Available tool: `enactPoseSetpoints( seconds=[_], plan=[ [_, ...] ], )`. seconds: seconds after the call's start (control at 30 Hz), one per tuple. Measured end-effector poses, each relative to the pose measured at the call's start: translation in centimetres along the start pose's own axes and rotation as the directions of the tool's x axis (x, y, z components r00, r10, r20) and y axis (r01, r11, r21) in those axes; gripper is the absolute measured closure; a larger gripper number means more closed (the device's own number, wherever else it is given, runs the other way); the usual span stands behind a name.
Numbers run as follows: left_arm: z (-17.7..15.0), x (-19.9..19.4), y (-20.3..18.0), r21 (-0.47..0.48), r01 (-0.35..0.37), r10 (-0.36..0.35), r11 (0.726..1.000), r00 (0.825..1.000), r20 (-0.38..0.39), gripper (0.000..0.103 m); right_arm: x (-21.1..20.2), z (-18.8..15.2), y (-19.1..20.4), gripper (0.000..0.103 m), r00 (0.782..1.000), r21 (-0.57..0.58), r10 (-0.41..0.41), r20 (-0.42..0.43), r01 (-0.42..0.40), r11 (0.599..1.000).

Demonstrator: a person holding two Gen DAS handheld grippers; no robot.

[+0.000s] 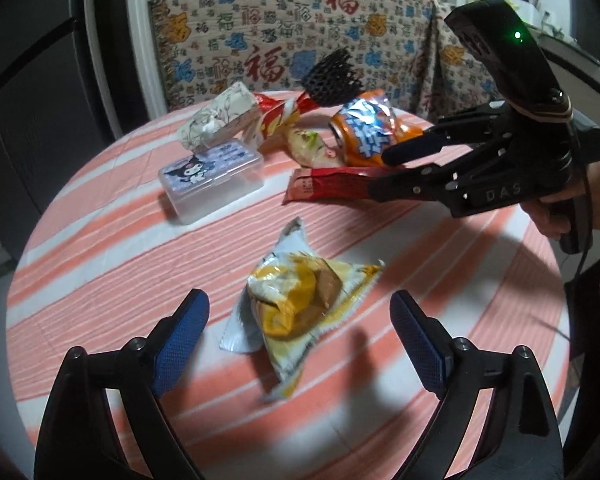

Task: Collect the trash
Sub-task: 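Grasp the yellow chip bag with the left gripper while the right grasps the red candy wrapper, then carry both wrappers over the blue basket and open both grippers to drop them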

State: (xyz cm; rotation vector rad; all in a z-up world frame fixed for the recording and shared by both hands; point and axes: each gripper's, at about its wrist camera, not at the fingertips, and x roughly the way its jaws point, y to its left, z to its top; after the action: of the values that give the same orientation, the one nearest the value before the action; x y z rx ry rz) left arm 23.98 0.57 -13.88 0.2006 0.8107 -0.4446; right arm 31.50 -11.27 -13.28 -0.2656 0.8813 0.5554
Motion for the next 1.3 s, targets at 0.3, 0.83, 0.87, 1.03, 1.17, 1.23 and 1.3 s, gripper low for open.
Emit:
enactPoseSetpoints(
  seconds=[0.3,0.83,0.87,1.03,1.17,1.23,1.3],
  plan=[
    [0.3,1.0,0.5,-0.035,0.023,-0.024,0.999,0.999,-0.042,0.069,3.4,0.2,-0.4,0.087,0.995,0.023,0.015,-0.1,-0.013,1.0],
    [0.3,-2.7,-2.5,-0.203,0.055,-0.051,0.978,0.998,0.026,0.079,-6.7,-5.6,-1.6,0.088,0.999,0.28,0.05,0.022,-0.054,0.958],
    [0.5,-2.9,-3.0,-0.201,0.061,-0.056,0.978,0.998,0.03,0.079,-7.1,-6.0,-1.7,0.088,0.998,0.292,0.053,0.025,-0.058,0.955],
    [2.3,-3.6,-6.0,-0.175,0.103,-0.096,0.979,0.994,0.05,0.079,-9.8,-7.8,-2.9,0.088,0.999,0.322,0.027,0.047,-0.041,0.946],
    [4.2,-3.3,-9.5,-0.134,0.149,-0.143,0.98,0.988,0.056,0.079,-12.5,-10.1,-5.1,0.088,0.997,0.369,-0.036,0.063,0.01,0.929],
    [5.2,-2.9,-11.5,-0.112,0.18,-0.175,0.977,0.983,0.056,0.079,-13.8,-11.3,-6.4,0.088,0.995,0.395,-0.075,0.064,0.044,0.918],
    [6.2,-2.4,-13.8,-0.093,0.208,-0.203,0.974,0.977,0.063,0.079,-15.5,-12.9,-8.5,0.088,0.99,0.437,-0.125,0.061,0.086,0.895]
  ],
)
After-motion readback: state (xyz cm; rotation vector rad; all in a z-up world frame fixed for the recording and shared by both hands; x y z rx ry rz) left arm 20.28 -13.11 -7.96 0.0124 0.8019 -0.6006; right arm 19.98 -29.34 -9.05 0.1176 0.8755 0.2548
